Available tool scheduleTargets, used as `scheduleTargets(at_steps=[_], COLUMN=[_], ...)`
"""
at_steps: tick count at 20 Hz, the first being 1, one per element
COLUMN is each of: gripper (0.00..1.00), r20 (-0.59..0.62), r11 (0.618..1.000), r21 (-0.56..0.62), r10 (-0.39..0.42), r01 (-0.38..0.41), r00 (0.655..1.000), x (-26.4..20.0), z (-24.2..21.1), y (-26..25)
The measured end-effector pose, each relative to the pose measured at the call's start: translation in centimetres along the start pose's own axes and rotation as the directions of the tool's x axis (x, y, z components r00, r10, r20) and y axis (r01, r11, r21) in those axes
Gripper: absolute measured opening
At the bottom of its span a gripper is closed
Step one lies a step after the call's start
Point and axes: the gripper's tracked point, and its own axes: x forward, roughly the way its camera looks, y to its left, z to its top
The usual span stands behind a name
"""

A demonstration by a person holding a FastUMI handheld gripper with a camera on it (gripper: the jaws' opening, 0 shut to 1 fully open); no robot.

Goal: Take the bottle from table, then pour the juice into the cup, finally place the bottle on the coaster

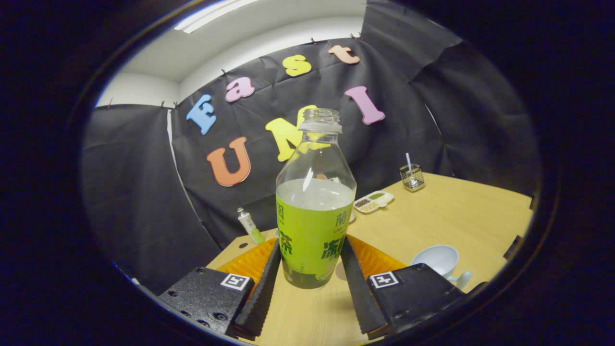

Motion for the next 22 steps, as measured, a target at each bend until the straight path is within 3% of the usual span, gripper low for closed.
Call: scheduleTargets(at_steps=[5, 13, 18, 22], gripper=[0.76, 0.77, 0.78, 0.78], r20=[0.008, -0.100, -0.101, -0.139], r11=[0.993, 0.952, 0.899, 0.923], r21=[-0.116, -0.285, -0.415, -0.371], r10=[-0.027, -0.146, -0.198, -0.164], r01=[0.028, 0.112, 0.139, 0.102], r00=[1.000, 0.984, 0.975, 0.977], x=[3.1, 8.9, 11.9, 13.3], z=[0.7, -4.8, -5.4, -6.9], y=[-0.7, -3.9, -5.2, -5.2])
